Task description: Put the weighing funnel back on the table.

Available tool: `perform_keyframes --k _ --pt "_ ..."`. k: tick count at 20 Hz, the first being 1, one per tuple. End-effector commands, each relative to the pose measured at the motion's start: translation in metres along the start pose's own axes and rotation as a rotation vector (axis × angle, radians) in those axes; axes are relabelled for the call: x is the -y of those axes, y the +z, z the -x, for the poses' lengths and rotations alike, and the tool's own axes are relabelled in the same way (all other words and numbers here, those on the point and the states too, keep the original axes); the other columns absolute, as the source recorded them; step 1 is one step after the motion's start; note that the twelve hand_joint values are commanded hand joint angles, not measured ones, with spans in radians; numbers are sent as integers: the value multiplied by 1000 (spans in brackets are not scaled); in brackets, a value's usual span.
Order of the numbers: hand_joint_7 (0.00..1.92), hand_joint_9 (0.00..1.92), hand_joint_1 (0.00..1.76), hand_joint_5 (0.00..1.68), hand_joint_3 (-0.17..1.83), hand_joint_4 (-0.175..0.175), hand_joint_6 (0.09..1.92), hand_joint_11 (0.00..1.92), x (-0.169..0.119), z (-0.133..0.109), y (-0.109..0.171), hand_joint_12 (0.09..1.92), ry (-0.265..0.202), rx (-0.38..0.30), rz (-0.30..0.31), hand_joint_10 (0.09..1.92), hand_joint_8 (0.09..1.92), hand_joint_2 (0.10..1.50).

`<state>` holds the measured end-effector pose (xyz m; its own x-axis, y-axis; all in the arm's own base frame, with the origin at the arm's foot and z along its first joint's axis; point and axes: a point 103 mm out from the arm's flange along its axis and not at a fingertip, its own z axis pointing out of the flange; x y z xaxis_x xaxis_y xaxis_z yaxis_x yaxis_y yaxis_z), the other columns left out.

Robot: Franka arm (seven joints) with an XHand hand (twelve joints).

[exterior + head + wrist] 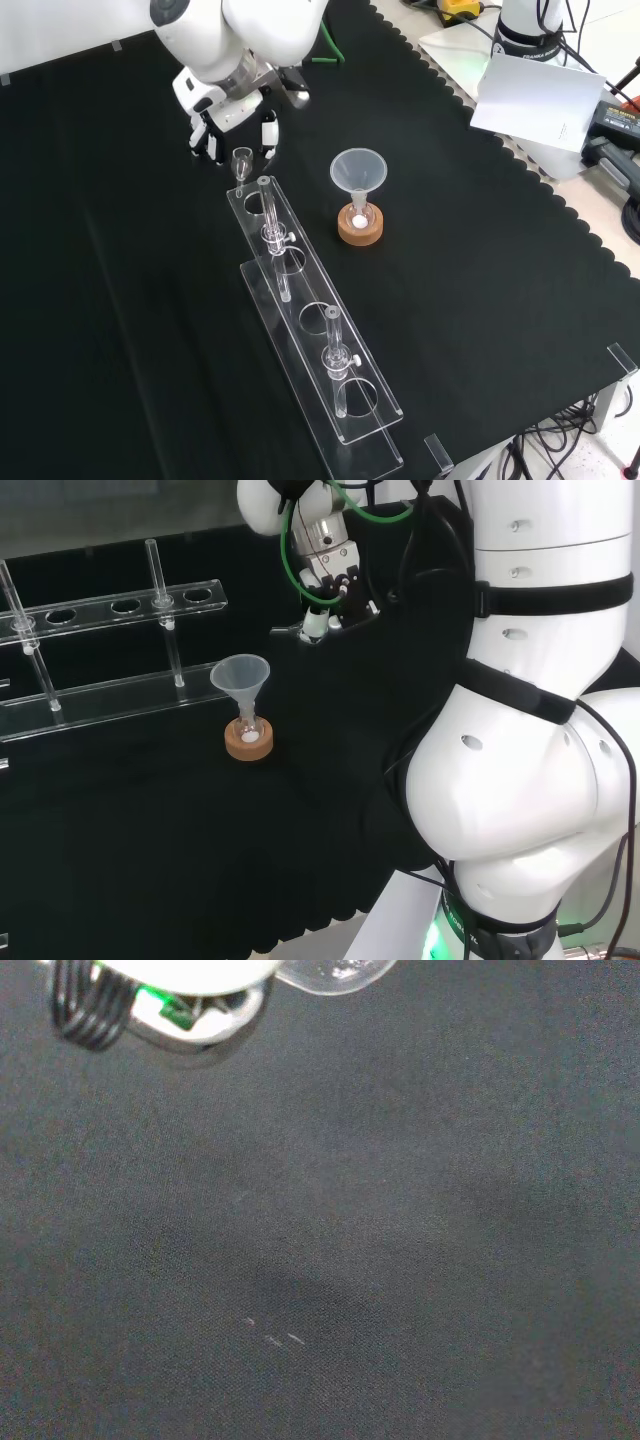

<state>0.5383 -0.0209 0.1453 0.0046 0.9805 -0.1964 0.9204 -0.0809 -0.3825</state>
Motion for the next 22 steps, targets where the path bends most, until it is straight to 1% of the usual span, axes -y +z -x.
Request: perform_keyframes --k 1,7,13,16,22 --pt "468 832 1119 1273 578 175 638 717 -10 -13 9 1090 -19 24 -10 407 693 700" --pt "468 829 1118 1272 579 175 641 714 -18 -26 16 1091 -33 52 -22 407 693 700" --pt "468 827 1118 1270 580 175 645 712 -26 -24 27 1093 -24 66 -38 408 693 700" --pt "468 826 1118 1269 581 175 646 712 -29 -22 31 1094 -22 60 -41 409 693 700" --pt "466 824 1117 1267 582 175 650 710 -35 -27 36 1096 -35 64 -40 411 693 701"
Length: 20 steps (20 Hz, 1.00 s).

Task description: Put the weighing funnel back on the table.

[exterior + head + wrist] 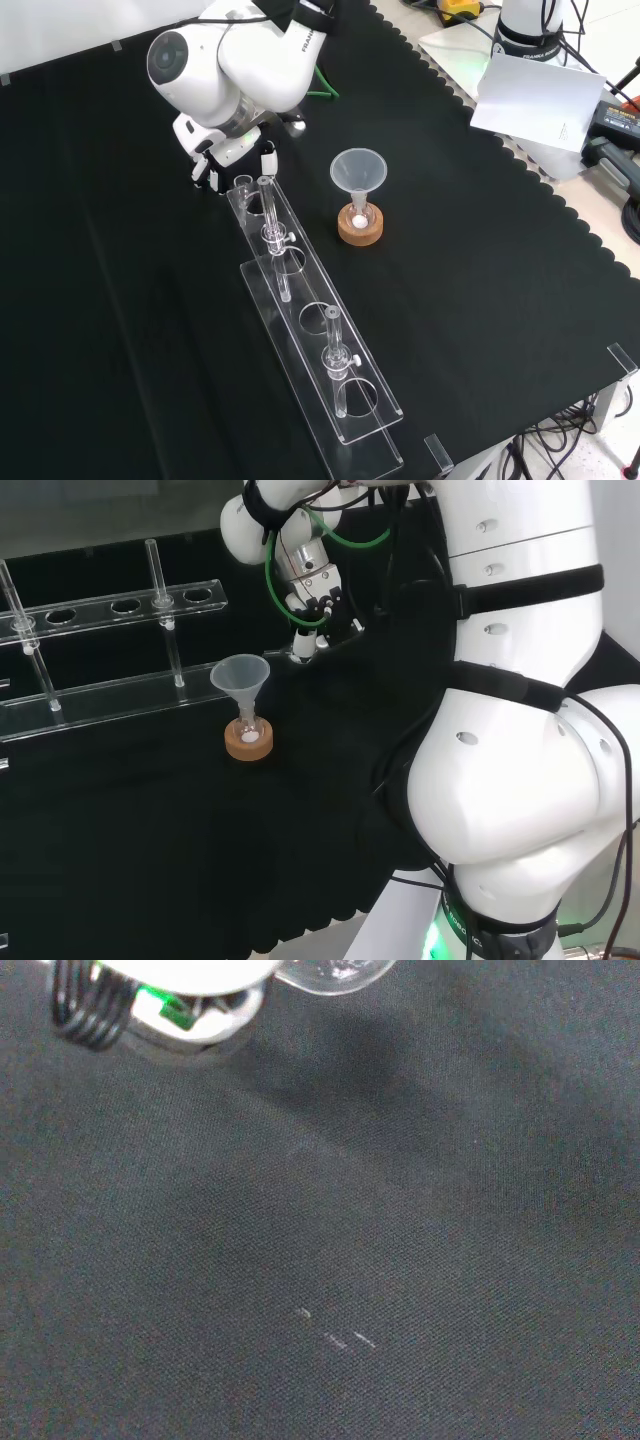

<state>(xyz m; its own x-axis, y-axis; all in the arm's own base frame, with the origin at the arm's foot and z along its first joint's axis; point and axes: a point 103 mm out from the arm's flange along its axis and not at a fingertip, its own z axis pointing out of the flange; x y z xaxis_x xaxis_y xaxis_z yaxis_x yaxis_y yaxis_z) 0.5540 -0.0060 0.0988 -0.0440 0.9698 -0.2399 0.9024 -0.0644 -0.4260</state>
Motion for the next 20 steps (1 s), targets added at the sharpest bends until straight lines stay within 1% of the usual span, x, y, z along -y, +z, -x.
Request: perform_keyframes --k 1,6,11,20 --pt "466 824 1117 1267 582 175 651 710 -5 -5 3 1096 -11 6 3 411 693 701" --pt "465 823 1117 1265 583 175 655 709 -8 -12 2 1097 -16 19 5 412 693 701" --pt "464 822 1116 1263 584 175 658 709 -9 -9 2 1098 -8 33 4 413 693 701" --pt "464 821 1116 1260 585 175 664 709 -10 -14 2 1100 -7 43 6 416 693 701"
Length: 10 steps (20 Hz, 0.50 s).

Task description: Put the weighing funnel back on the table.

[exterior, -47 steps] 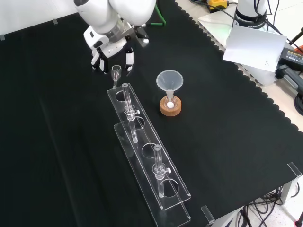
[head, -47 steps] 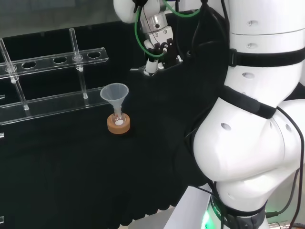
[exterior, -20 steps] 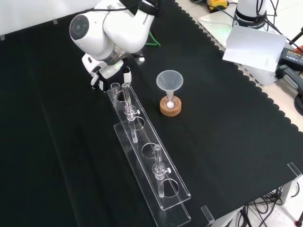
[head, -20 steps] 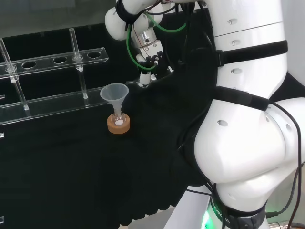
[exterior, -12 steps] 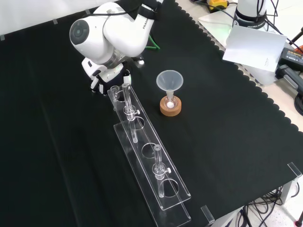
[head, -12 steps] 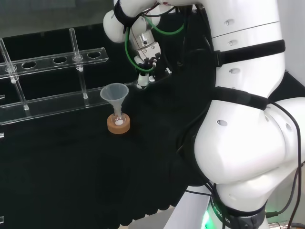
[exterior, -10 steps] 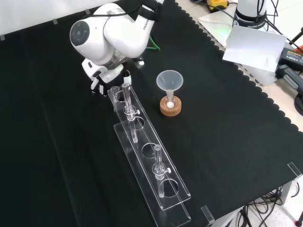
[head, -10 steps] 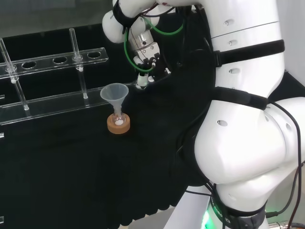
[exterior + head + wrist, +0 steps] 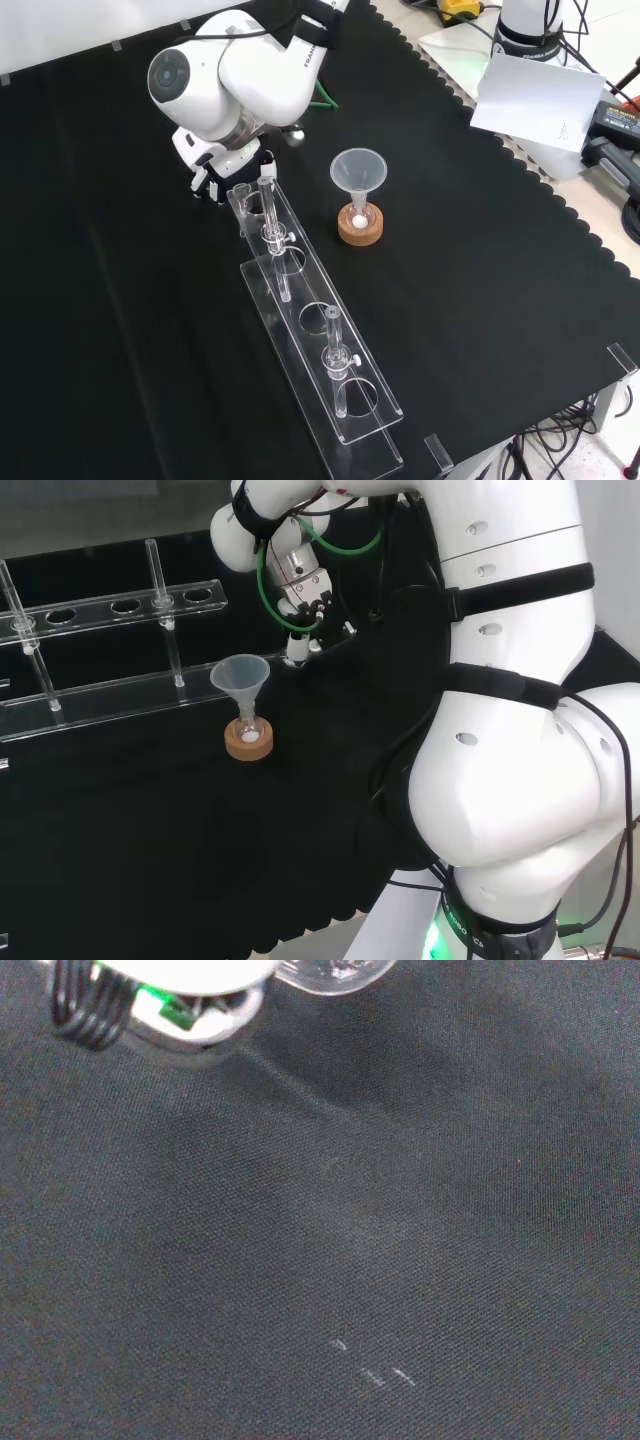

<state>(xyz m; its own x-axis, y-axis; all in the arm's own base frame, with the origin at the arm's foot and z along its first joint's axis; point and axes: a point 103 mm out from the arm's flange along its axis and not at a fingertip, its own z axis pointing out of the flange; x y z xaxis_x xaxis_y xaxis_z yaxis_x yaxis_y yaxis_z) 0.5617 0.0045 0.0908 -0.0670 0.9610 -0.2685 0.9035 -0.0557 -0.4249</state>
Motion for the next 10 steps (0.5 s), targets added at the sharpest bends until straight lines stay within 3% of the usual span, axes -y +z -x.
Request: perform_keyframes --k 1,10 --pt "464 821 1116 1260 585 175 664 709 0 -2 1 1100 2 4 2 416 694 701" --pt "463 819 1115 1257 585 175 670 708 -2 -4 2 1101 6 10 0 419 694 702"
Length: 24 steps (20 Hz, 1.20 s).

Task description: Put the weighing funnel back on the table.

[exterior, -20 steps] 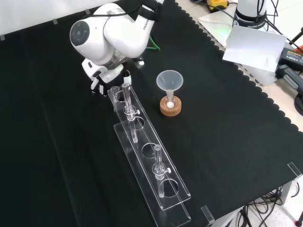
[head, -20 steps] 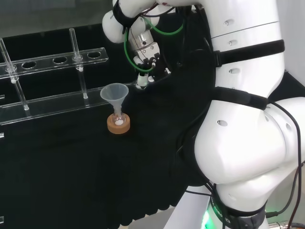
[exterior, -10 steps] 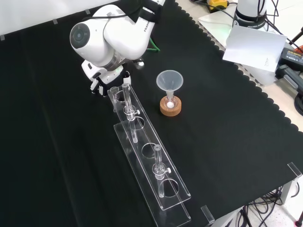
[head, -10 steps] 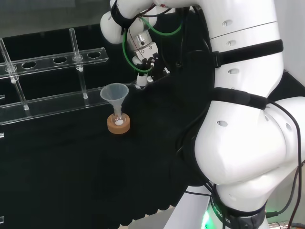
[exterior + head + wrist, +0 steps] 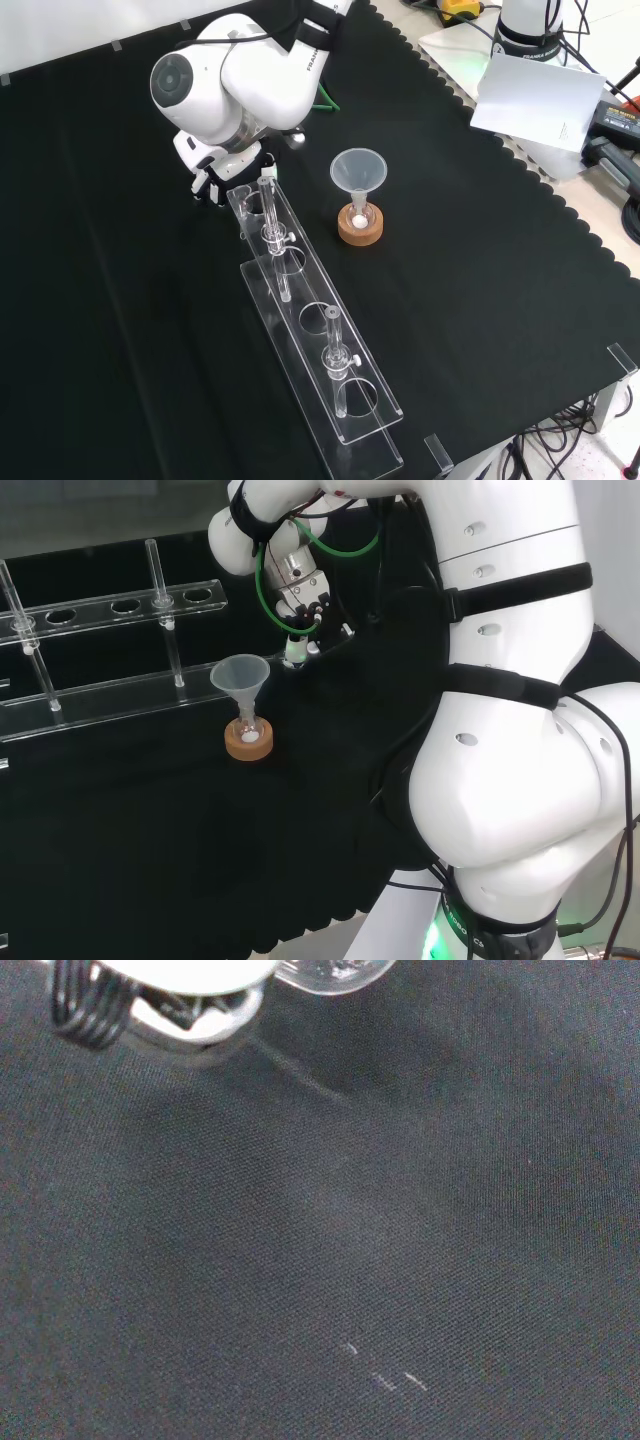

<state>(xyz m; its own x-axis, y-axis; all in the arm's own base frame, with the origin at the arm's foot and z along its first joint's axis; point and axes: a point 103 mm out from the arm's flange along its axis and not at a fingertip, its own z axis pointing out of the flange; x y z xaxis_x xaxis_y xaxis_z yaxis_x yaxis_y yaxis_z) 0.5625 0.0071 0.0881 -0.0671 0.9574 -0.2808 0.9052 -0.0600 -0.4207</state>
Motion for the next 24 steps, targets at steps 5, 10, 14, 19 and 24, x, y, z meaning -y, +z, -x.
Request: perform_keyframes --k 5,10,14,19,24 --pt "462 818 1115 1255 585 175 672 708 -5 -2 3 1101 -4 -10 -7 420 695 703" --pt "461 818 1114 1254 585 175 675 708 -7 -3 5 1102 -6 -6 -12 421 695 703" --pt "461 817 1114 1253 585 175 677 708 -9 -4 6 1102 -4 -3 -14 422 695 704" --pt "460 817 1113 1251 585 175 679 708 -13 -3 12 1102 -11 -17 -26 424 696 705" --pt "447 807 1089 1179 441 175 751 706 -12 0 12 1109 -16 -30 -13 441 710 805"
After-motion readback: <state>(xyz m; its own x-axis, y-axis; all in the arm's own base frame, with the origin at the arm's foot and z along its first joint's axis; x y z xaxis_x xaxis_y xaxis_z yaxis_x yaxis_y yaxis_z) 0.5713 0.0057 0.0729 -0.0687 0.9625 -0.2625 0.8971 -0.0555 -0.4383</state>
